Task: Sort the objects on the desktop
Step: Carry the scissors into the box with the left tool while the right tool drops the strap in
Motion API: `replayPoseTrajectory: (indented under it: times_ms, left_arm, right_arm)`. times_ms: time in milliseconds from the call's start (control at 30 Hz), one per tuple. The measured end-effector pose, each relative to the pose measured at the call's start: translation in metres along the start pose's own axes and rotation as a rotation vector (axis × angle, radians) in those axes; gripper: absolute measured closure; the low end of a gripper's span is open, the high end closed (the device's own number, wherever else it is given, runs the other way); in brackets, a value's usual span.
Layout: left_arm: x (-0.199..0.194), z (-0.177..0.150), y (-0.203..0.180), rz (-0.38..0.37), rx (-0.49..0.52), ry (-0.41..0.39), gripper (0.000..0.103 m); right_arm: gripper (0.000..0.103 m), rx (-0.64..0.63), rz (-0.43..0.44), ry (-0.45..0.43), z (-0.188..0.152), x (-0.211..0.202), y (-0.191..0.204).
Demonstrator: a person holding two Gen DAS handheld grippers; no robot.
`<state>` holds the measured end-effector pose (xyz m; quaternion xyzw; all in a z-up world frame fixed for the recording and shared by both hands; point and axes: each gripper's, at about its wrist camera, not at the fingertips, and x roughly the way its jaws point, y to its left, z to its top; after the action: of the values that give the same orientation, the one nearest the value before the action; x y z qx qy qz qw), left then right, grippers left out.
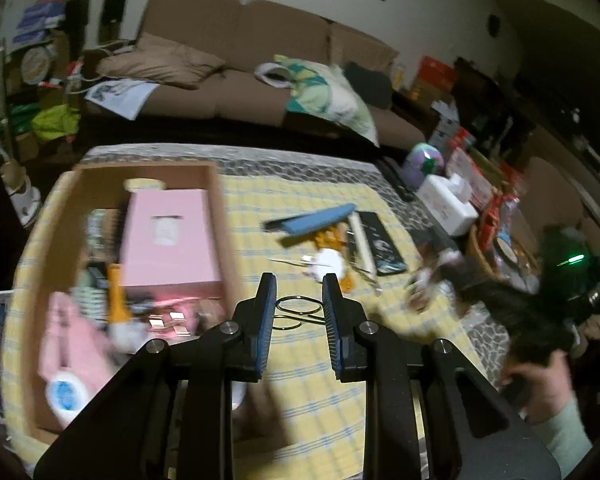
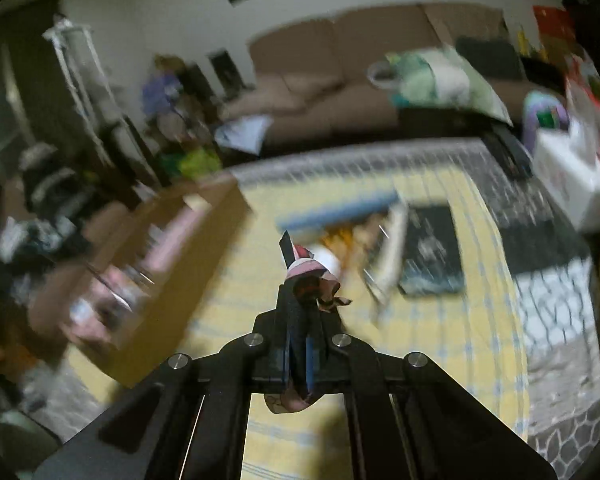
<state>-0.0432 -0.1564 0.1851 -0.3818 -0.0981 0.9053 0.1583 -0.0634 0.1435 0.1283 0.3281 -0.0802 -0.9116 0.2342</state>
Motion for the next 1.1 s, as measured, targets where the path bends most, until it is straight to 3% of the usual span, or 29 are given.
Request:
replayPoseTrajectory:
  times_ms: [100, 267, 333, 500, 667, 800, 933, 1100]
  left_arm:
    - [-0.022, 0.007, 0.031, 0.042, -0.018, -0.016, 0.081]
    - [-0.048, 0.007, 0.084, 0.108, -0.070, -0.030, 0.081]
    - [-0.053, 0.000, 0.108, 0.129, -0.112, -0.029, 0.081]
    - [-0.040, -0.026, 0.143, 0.154, -0.194, 0.004, 0.081]
    - [-0.018, -0.046, 0.161, 0.134, -0.268, 0.046, 0.081]
    - [-0.003, -0.044, 0.174, 0.148, -0.282, 0.073, 0.081]
    - [0.006, -0.048, 0.178, 0.135, -0.307, 0.107, 0.081]
    - [0.000, -0.051, 0.167, 0.148, -0.312, 0.092, 0.081]
  right_arm:
    - [0.099, -0.043, 0.073, -0.064, 0.026, -0.017, 0.042]
    - [0.099, -0.123, 0.200, -0.063, 0.052, -0.011, 0.122]
    - [0.099, -0.154, 0.240, -0.044, 0.053, 0.004, 0.159]
    - [0.098, -0.138, 0.308, 0.035, 0.034, 0.057, 0.209]
    - [0.097, -0.082, 0.350, 0.160, -0.003, 0.112, 0.226]
    - [0.096, -0.069, 0.332, 0.253, -0.027, 0.143, 0.223]
    - [0.096, -0.113, 0.267, 0.281, -0.039, 0.157, 0.219]
    - [0.096, -0.100, 0.250, 0.261, -0.031, 0.161, 0.208]
